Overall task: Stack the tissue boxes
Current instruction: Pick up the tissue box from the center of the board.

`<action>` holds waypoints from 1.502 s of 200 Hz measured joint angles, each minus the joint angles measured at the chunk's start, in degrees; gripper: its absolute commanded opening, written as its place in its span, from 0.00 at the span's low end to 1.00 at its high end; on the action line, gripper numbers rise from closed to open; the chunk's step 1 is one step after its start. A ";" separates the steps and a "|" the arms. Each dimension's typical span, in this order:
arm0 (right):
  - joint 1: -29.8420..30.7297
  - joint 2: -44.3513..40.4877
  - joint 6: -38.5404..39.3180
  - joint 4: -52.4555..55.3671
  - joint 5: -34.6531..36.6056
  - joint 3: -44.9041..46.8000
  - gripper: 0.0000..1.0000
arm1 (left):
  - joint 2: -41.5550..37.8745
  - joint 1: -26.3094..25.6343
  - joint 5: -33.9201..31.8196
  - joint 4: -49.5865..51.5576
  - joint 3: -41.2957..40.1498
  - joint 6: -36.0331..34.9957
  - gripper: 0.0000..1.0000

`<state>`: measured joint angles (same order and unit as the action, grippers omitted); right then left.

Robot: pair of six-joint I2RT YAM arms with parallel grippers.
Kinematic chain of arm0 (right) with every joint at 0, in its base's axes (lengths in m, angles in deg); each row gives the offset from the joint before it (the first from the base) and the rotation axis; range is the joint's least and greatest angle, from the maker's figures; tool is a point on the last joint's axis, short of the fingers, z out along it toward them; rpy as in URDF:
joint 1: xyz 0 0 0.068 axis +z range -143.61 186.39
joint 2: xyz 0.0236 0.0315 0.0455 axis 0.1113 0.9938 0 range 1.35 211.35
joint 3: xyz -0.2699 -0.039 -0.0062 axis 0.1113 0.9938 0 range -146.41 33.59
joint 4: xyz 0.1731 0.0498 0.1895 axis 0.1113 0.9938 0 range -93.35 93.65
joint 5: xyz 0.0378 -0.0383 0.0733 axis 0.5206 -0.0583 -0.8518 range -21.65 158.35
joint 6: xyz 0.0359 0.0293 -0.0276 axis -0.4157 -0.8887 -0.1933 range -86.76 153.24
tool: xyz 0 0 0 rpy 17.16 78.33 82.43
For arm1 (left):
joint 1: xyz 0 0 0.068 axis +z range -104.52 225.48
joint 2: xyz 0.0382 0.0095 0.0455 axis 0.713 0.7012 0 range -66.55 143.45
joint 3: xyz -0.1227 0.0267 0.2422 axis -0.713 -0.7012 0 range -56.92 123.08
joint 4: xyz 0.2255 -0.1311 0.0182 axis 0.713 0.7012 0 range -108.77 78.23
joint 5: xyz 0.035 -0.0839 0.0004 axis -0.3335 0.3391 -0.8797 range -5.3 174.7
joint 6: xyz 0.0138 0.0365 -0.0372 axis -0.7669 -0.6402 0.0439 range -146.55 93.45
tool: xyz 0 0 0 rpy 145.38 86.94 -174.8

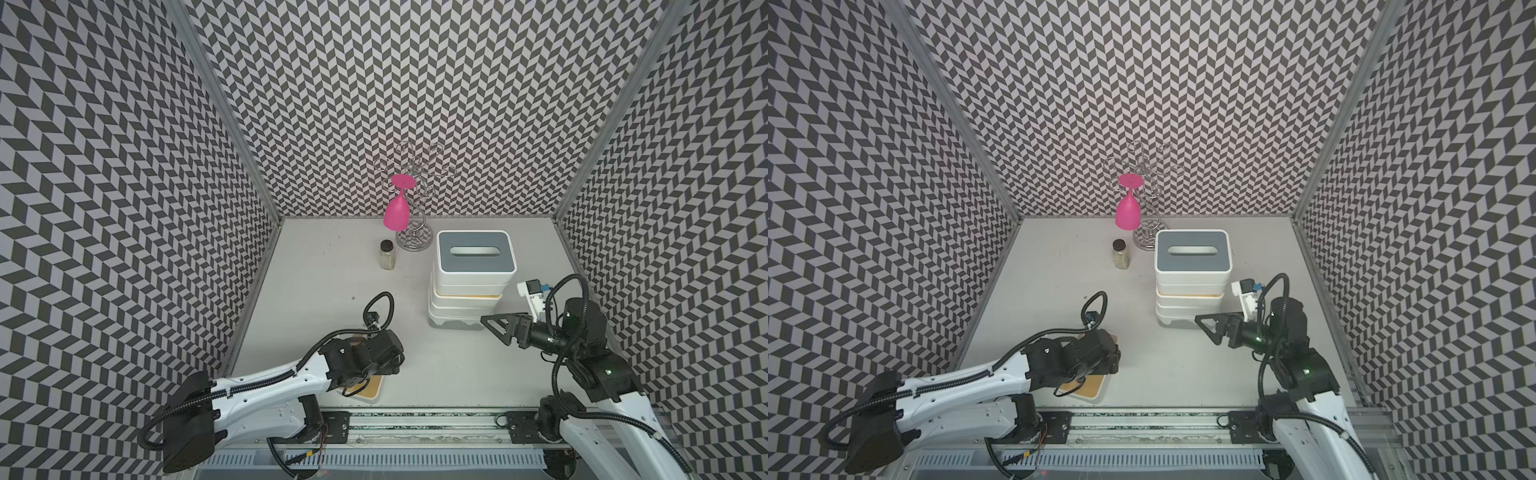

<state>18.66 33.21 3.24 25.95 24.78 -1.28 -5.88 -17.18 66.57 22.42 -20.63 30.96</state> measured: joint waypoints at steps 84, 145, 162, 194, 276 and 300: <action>0.00 0.07 0.20 -0.02 0.07 0.00 0.96 | 9.22 -0.37 1.16 -2.08 -1.51 -4.02 0.65; 0.00 0.85 0.20 0.35 0.35 -0.39 0.97 | 10.60 -0.46 -0.83 -2.86 -1.22 -5.62 0.44; 0.00 0.87 0.17 1.27 0.57 -1.07 0.97 | 10.47 -0.48 -1.33 -2.54 -0.79 -6.23 0.43; 0.00 1.64 0.11 3.23 0.61 -4.31 0.97 | 8.46 -0.48 -2.43 -1.29 1.86 -7.15 0.38; 0.11 2.27 -1.09 8.41 -2.36 -15.63 0.99 | -4.24 -0.48 -5.86 4.57 16.65 -13.25 0.26; 0.37 2.95 -2.40 7.89 -3.89 -19.26 0.99 | -4.66 -0.46 -6.95 6.93 23.19 -17.05 0.24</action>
<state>19.03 36.16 0.84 33.84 20.89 -20.54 -10.54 -17.64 59.62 29.35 2.56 13.91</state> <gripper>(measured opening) 0.991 0.478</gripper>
